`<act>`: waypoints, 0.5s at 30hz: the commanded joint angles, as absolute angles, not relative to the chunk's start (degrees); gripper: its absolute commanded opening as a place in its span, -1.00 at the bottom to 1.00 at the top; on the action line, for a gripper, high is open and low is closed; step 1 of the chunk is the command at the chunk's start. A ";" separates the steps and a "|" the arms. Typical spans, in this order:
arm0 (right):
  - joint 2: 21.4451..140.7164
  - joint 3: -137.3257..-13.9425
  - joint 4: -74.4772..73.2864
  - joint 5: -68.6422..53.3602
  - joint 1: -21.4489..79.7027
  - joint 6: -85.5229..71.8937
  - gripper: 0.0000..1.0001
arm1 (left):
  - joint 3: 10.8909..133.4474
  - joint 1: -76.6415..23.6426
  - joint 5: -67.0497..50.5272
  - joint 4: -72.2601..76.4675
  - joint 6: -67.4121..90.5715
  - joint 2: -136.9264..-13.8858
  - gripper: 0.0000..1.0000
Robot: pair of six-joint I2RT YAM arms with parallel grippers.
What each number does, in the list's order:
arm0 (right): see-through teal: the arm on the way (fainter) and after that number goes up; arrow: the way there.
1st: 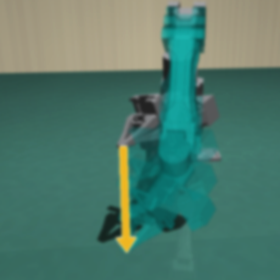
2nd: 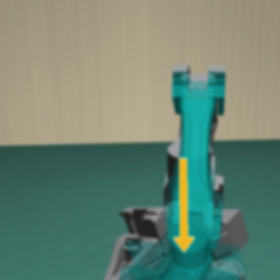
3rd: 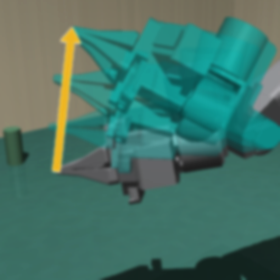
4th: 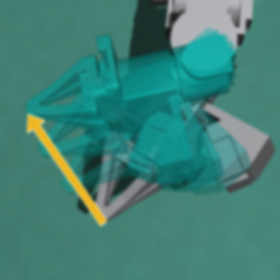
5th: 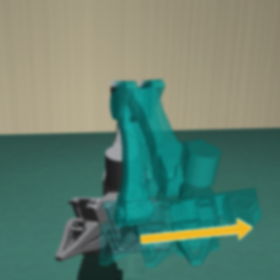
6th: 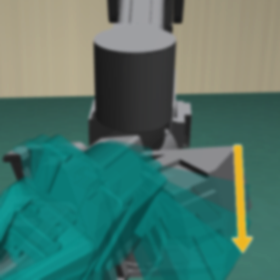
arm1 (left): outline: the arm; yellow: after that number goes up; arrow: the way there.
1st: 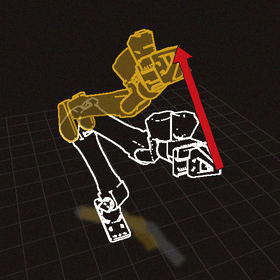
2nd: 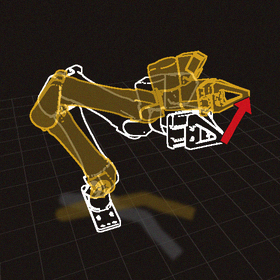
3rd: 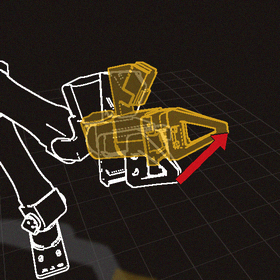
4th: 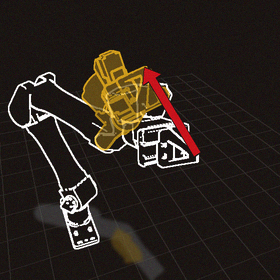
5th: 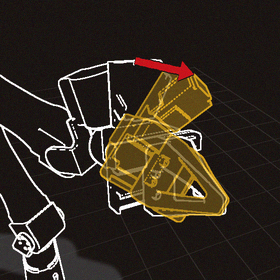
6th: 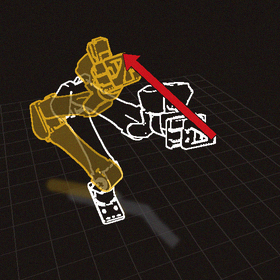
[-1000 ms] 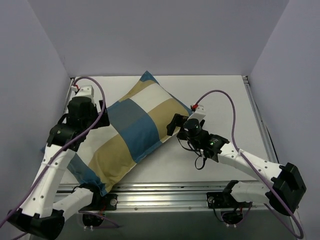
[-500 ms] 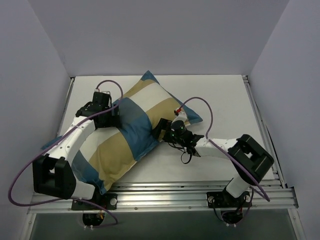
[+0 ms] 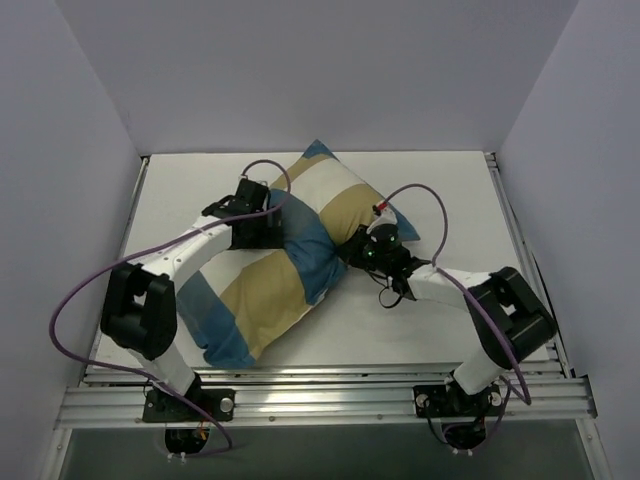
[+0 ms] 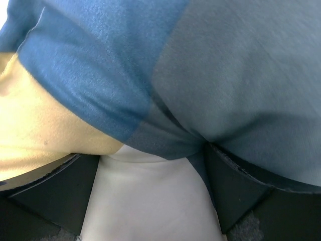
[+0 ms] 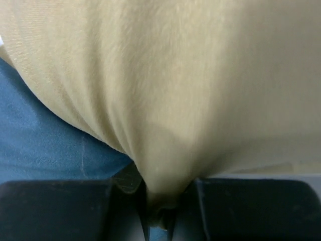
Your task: Remove the pillowcase from the pillow
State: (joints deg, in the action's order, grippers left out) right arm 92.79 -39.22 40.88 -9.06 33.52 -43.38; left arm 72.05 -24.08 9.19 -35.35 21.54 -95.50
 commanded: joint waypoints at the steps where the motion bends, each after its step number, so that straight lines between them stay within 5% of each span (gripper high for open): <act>1: 81.76 -43.48 30.80 -4.96 29.37 -35.54 -1.00 | 75.04 -32.77 -10.27 -30.33 30.13 -105.01 0.89; 8: 68.30 -61.74 6.70 8.25 27.42 -18.67 -1.00 | 88.85 -40.33 -18.19 -24.71 38.92 -107.59 0.94; 15: 75.04 -90.38 -14.92 4.06 27.77 -9.41 -1.00 | 91.23 -42.36 -19.09 -18.36 44.30 -94.76 0.94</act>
